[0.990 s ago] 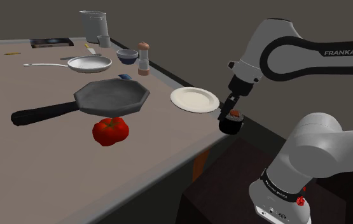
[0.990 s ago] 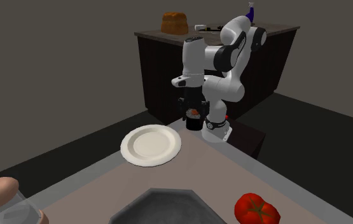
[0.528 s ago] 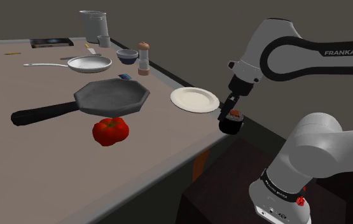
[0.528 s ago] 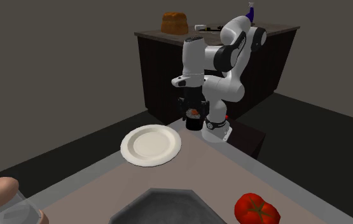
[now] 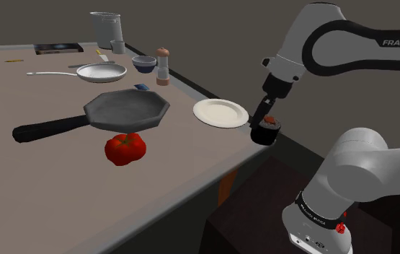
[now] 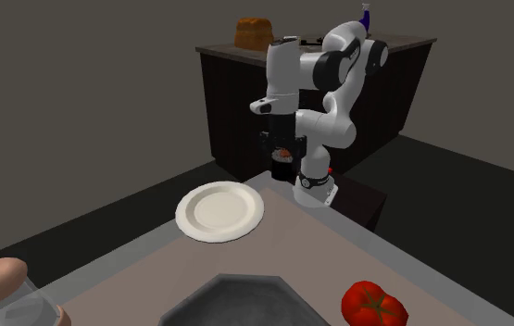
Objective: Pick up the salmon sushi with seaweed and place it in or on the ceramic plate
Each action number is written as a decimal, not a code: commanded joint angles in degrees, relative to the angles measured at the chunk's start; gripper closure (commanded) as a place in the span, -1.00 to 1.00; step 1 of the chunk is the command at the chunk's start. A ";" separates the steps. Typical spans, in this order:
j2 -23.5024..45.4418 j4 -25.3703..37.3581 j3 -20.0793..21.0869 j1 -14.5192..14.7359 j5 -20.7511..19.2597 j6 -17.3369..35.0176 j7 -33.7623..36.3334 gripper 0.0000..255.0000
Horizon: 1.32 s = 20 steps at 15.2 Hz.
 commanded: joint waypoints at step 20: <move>30.05 25.91 -4.24 0.93 -0.55 3.74 -4.09 1.00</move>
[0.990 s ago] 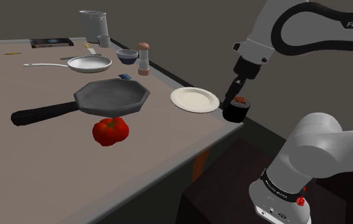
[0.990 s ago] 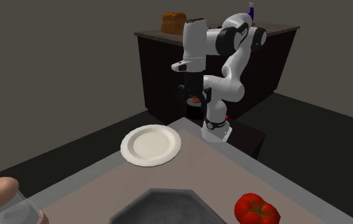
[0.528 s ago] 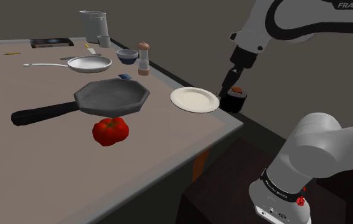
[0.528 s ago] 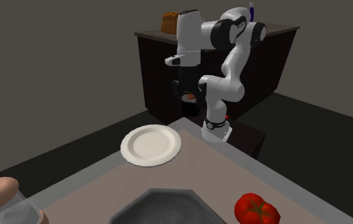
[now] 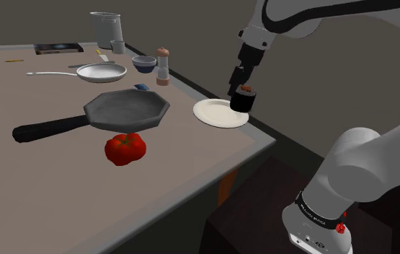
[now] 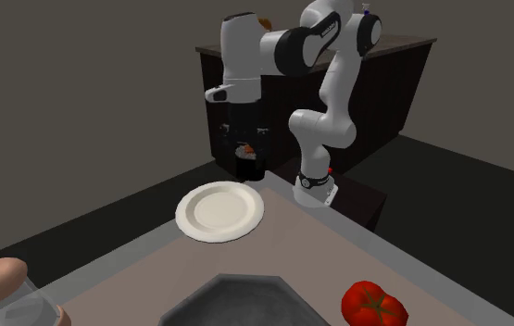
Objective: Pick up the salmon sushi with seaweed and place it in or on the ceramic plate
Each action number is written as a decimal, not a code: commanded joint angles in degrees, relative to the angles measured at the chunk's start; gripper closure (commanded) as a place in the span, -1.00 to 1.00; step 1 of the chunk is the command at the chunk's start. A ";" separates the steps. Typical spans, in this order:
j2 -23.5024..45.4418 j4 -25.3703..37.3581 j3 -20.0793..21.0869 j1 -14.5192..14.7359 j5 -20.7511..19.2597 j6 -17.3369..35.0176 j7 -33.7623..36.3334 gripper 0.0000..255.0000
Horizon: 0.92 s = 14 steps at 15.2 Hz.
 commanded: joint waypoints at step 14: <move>19.46 11.61 -3.01 0.88 2.13 7.36 -4.46 1.00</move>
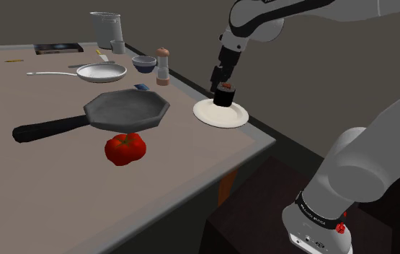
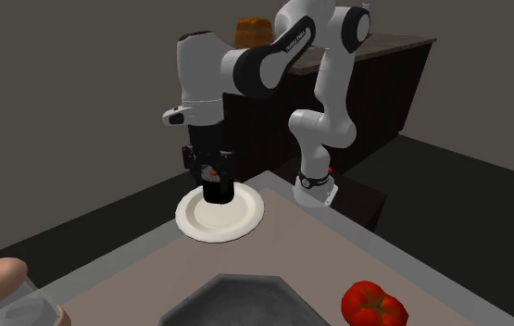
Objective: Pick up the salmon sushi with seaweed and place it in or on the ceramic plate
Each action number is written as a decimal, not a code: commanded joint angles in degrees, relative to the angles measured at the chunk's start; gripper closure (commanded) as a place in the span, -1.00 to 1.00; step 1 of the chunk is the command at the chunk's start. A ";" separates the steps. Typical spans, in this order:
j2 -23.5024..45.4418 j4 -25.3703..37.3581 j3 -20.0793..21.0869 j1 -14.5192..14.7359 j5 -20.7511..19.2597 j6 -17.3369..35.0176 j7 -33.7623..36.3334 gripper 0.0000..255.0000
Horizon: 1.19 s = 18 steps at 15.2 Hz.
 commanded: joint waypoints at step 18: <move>2.00 -4.86 -0.19 0.21 0.92 6.80 -1.29 -1.00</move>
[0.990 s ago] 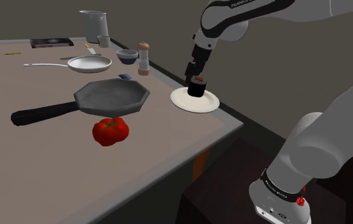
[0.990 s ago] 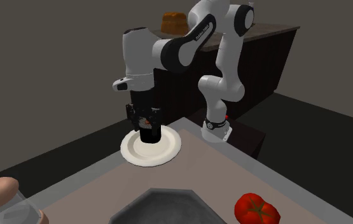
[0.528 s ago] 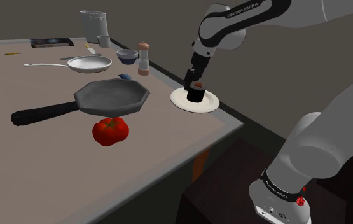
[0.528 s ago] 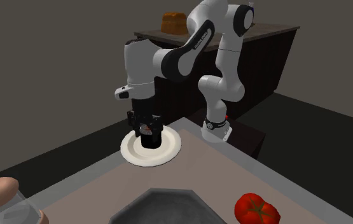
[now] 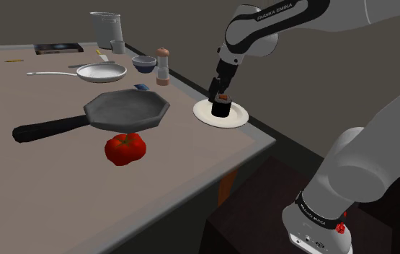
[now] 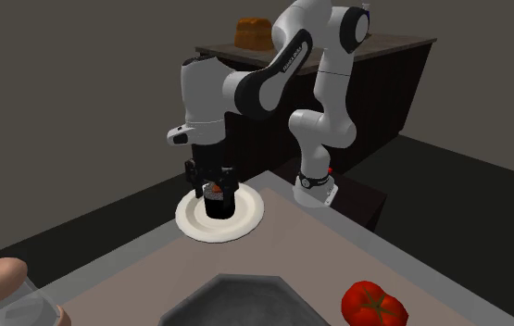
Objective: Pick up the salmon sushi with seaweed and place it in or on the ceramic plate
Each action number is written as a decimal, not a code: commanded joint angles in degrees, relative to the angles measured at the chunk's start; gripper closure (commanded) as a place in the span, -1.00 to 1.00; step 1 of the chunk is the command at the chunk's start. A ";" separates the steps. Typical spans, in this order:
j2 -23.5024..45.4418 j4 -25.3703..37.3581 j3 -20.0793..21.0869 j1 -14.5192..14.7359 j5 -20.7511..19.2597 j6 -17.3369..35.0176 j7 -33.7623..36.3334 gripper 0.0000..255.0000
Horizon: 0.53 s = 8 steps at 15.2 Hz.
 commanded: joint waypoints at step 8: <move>-3.11 4.31 -0.20 -0.58 -1.20 -7.38 0.75 -1.00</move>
